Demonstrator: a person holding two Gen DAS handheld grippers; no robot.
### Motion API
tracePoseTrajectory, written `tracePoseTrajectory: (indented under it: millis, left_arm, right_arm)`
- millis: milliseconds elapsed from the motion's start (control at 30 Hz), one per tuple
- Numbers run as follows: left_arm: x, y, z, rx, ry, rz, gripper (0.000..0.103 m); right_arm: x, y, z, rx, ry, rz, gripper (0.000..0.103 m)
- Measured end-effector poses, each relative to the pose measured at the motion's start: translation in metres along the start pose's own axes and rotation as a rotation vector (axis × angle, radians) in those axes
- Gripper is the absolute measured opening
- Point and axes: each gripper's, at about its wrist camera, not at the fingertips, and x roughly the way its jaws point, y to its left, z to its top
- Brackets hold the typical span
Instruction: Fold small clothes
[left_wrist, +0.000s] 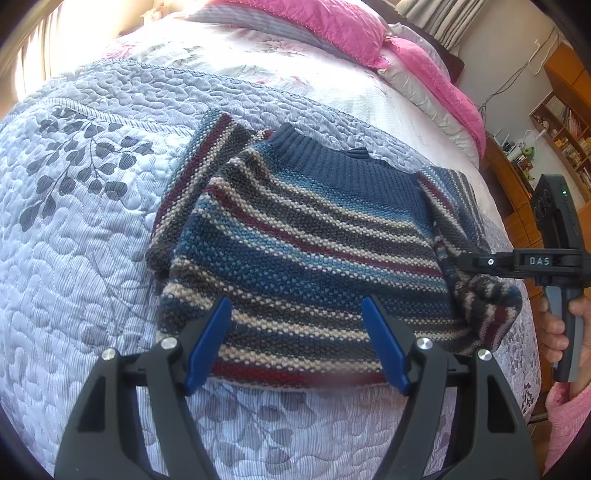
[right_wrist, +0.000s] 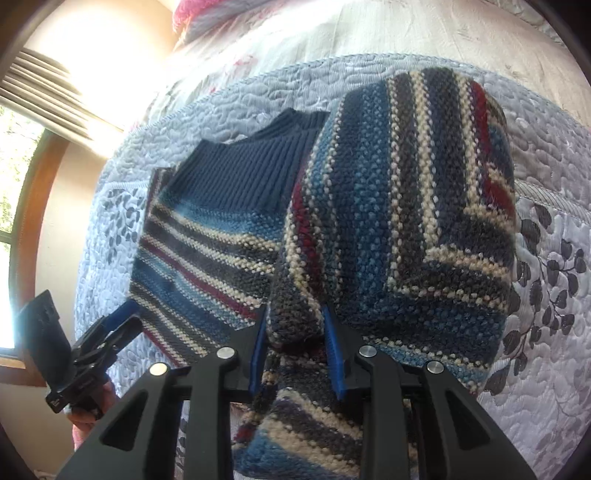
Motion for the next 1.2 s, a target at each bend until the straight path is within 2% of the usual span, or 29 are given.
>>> tracePoseTrajectory:
  millis: [33, 167, 233, 367, 400, 533, 633, 833, 1000, 1200]
  left_arm:
    - [-0.001, -0.001, 0.0, -0.001, -0.001, -0.004, 0.073]
    - [-0.003, -0.006, 0.001, -0.008, 0.004, -0.027, 0.073]
    - [-0.005, -0.011, 0.001, -0.01, 0.004, -0.045, 0.073]
    - [-0.004, -0.029, 0.005, -0.007, 0.018, -0.089, 0.073]
    - [-0.003, -0.035, 0.006, -0.006, 0.022, -0.102, 0.073]
    - [0.006, -0.064, 0.013, -0.015, 0.049, -0.189, 0.073]
    - [0.023, -0.09, 0.016, -0.014, 0.087, -0.248, 0.073]
    - [0.067, -0.126, 0.02, -0.057, 0.183, -0.339, 0.071]
    - [0.093, -0.14, 0.024, -0.08, 0.233, -0.343, 0.071]
    - [0.114, -0.15, 0.025, -0.104, 0.265, -0.361, 0.071]
  right_arm:
    - [0.003, -0.002, 0.0, 0.0, -0.001, -0.001, 0.029]
    - [0.001, 0.002, -0.002, -0.007, -0.003, 0.038, 0.047]
    - [-0.012, 0.003, -0.004, -0.021, -0.018, 0.058, 0.047]
    - [-0.046, -0.007, -0.011, 0.004, -0.045, 0.169, 0.053]
    - [-0.055, -0.012, -0.015, 0.01, -0.057, 0.173, 0.053]
    - [-0.085, -0.037, -0.033, 0.007, -0.109, 0.071, 0.053]
    - [-0.092, -0.069, -0.051, 0.04, -0.126, 0.014, 0.053]
    - [-0.072, -0.128, -0.093, 0.113, -0.085, -0.002, 0.053]
    - [-0.053, -0.148, -0.117, 0.121, -0.065, 0.01, 0.053]
    - [-0.047, -0.159, -0.12, 0.134, -0.073, 0.037, 0.053]
